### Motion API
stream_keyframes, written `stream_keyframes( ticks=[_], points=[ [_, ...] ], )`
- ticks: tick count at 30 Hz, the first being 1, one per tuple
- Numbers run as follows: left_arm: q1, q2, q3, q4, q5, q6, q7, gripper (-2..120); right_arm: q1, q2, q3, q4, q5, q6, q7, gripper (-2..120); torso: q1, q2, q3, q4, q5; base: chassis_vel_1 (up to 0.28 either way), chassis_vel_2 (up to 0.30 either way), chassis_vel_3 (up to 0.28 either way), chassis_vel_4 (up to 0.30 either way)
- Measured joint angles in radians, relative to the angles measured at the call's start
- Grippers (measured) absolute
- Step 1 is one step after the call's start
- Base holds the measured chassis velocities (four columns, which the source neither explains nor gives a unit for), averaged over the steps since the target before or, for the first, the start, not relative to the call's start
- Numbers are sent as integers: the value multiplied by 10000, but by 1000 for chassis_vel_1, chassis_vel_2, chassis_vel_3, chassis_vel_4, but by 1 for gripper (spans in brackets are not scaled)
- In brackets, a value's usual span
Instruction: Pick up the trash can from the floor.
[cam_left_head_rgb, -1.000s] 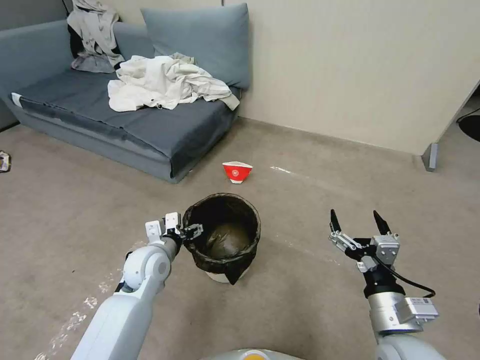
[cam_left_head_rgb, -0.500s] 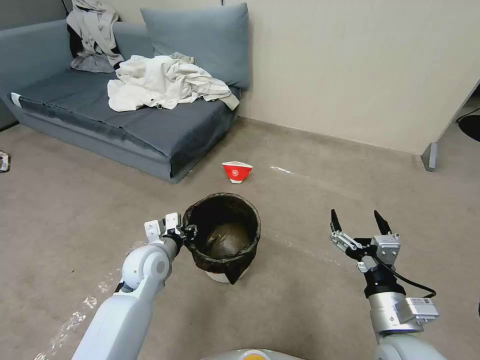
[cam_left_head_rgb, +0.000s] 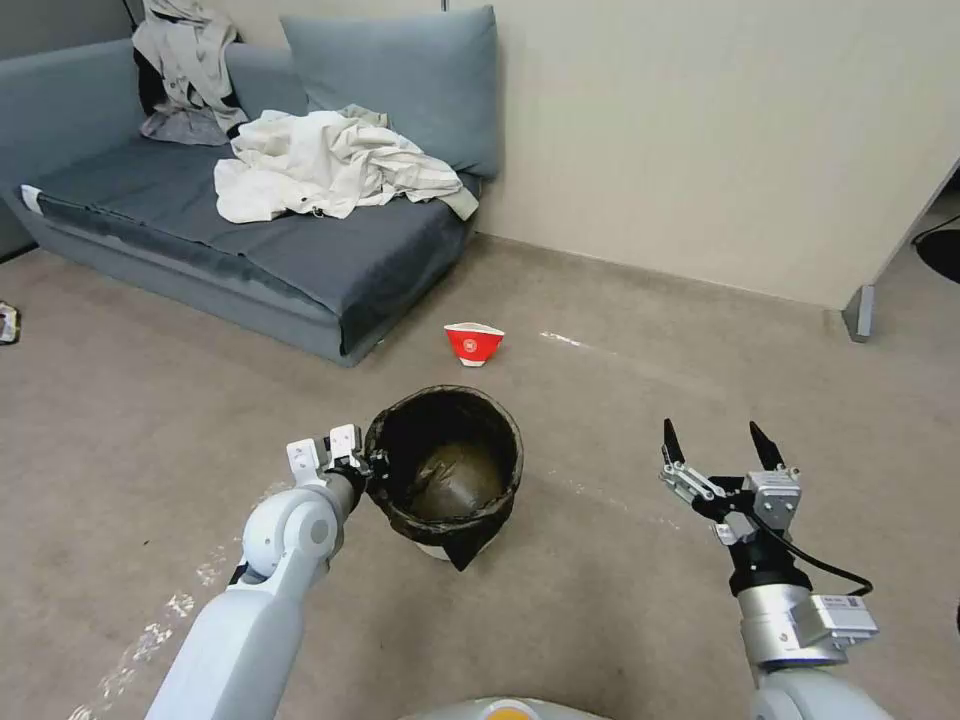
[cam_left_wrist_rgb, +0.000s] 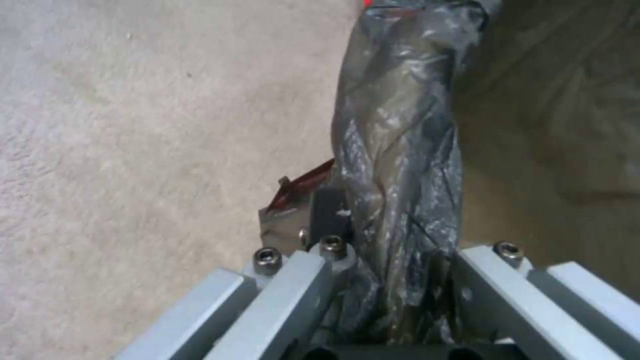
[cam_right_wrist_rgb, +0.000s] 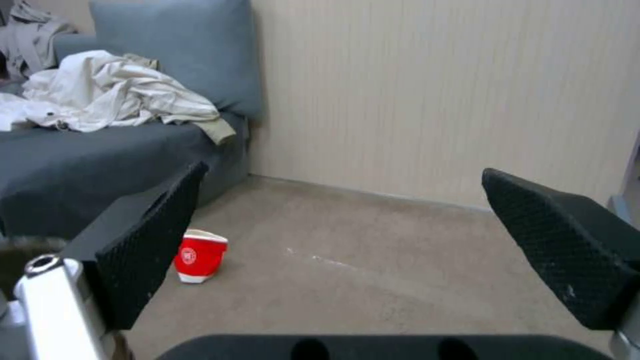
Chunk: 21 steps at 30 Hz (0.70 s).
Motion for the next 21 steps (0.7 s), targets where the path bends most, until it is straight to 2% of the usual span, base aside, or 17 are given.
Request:
stream_keyframes(
  ticks=[5,7,9,12,17,21],
  points=[
    [118,-5,-109,-362,-193,0,-140,2,6,-16,5,-10,6,1,5,100,0,0,-1,-2,-5,0,0,0,0],
    [329,129,-372,-978,-482,72,-262,2,21,-11,-23,-21,5,2,6,100,0,0,-1,1,3,0,0,0,0],
    [410,190,-475,-1155,-595,121,-294,2,24,-8,-36,-21,4,2,6,100,0,0,-1,1,-4,0,0,0,0],
    [722,511,-955,-1899,-1116,429,-465,1,32,5,-73,-10,0,3,-7,100,0,0,-1,1,-3,0,0,0,0],
    [1086,941,-1327,-2604,-1417,598,-540,1,32,63,-126,44,-16,10,-42,100,-1,0,-1,1,-2,0,0,0,0],
    [1304,1027,-1461,-2913,-1445,615,-558,1,2,91,-163,93,-27,66,-53,100,-1,0,-1,1,-3,0,0,0,0]
  ],
)
